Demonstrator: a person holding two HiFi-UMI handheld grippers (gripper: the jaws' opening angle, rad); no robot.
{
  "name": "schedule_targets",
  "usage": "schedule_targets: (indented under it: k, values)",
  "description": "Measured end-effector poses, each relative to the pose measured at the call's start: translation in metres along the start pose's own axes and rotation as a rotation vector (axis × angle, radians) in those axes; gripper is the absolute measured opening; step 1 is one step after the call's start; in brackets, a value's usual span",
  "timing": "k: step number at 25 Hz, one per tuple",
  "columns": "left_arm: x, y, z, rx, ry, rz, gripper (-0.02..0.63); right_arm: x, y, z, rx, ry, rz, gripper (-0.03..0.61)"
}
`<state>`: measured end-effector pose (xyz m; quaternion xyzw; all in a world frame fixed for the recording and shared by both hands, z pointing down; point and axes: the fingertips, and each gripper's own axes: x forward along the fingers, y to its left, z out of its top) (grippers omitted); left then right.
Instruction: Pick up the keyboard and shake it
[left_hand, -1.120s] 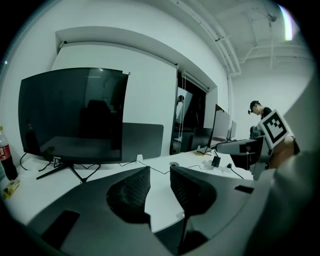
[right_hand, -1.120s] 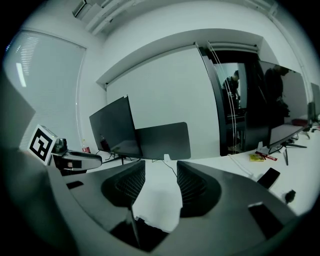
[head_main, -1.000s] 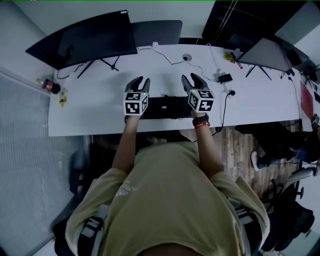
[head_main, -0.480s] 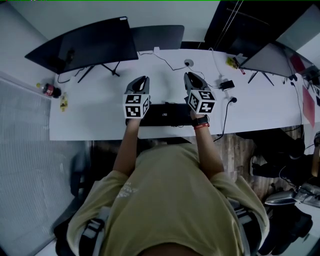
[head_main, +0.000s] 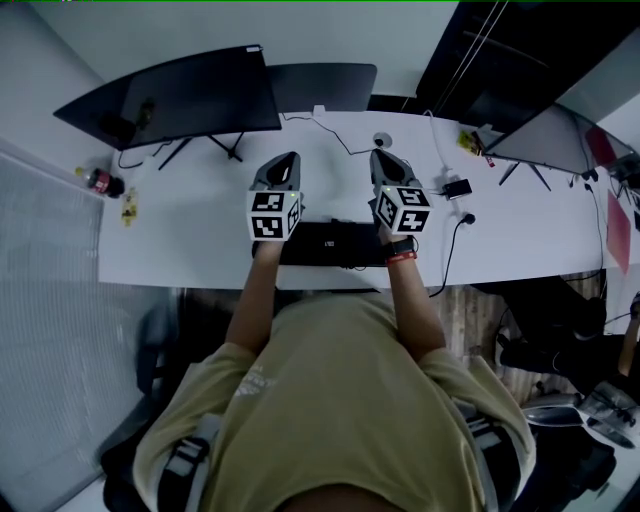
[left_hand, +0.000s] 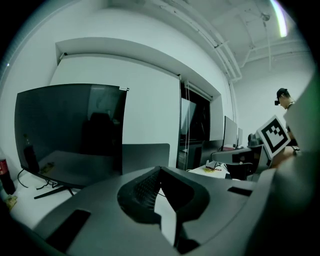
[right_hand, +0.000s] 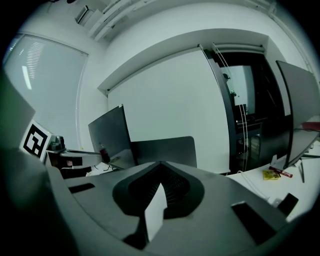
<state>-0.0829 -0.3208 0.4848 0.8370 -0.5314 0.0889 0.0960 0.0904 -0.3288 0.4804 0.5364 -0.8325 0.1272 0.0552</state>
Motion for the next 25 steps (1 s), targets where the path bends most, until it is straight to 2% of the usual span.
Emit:
schedule_targets:
  k: [13,19,21,22,25]
  values:
    - [0.025,-0.004,0.007,0.007,-0.013,0.004,0.02,0.013,-0.02,0.006,0.005,0.002,0.023,0.023]
    - [0.041,-0.015,-0.003,0.042,0.024,-0.021,0.02,0.019,-0.033,0.001,-0.007,0.019,-0.001,0.023]
    - [0.049,-0.02,-0.021,0.086,0.095,-0.041,0.02,0.024,-0.037,-0.009,-0.024,0.053,-0.001,0.023]
    - [0.054,-0.023,-0.037,0.124,0.164,-0.053,0.02,0.026,-0.039,-0.016,-0.039,0.077,0.002,0.023]
    - [0.066,-0.028,-0.107,0.274,0.46,-0.101,0.021,0.035,-0.043,-0.043,-0.098,0.163,0.011,0.023]
